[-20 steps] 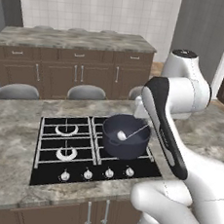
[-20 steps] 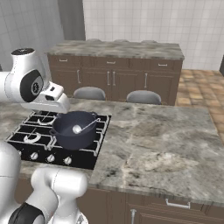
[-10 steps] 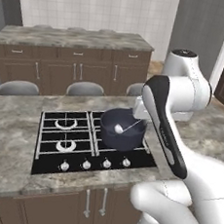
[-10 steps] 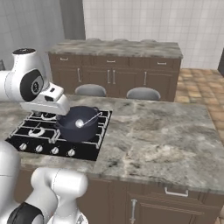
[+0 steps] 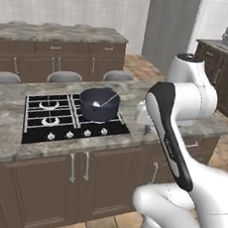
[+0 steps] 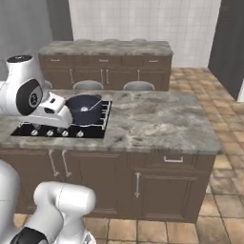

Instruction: Open the cabinet and move the ladle to the pot. Then close the cabinet.

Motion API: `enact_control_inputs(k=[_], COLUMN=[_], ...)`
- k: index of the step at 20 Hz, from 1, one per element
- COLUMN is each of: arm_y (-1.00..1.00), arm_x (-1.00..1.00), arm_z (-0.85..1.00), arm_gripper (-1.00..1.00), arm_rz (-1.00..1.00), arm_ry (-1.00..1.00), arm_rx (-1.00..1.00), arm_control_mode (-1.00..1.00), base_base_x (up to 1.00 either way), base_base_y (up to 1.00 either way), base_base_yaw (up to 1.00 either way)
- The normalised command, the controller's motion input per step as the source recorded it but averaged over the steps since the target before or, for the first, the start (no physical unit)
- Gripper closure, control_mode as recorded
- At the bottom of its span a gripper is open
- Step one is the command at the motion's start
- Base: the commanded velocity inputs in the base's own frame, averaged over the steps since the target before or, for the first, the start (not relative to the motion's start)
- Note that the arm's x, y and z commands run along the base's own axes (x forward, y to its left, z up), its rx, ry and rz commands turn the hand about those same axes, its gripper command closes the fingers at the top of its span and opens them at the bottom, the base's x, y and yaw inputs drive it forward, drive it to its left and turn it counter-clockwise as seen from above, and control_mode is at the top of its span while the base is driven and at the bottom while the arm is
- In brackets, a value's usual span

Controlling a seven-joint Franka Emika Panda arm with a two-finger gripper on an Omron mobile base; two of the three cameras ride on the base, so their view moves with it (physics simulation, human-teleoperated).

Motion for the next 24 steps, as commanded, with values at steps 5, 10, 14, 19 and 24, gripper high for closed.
enact_control_inputs(k=[5,10,14,19,24], arm_y=[0.0,0.0,0.0,0.0,0.0], arm_x=[0.0,0.0,0.0,0.0,0.0], arm_z=[0.0,0.0,0.0,0.0,0.0], arm_gripper=[-1.0,-1.0,-1.0,-1.0,-1.0], arm_rz=[0.0,0.0,0.0,0.0,0.0], arm_ry=[0.0,0.0,0.0,0.0,0.0], arm_rx=[0.0,0.0,0.0,0.0,0.0], arm_control_mode=[1.0,1.0,1.0,1.0,1.0], base_base_x=[0.0,0.0,0.0,0.0,0.0], base_base_y=[-0.01,0.0,-0.03,-0.1,-0.14], base_base_yaw=[-0.98,-0.98,-0.96,-0.95,-0.94])
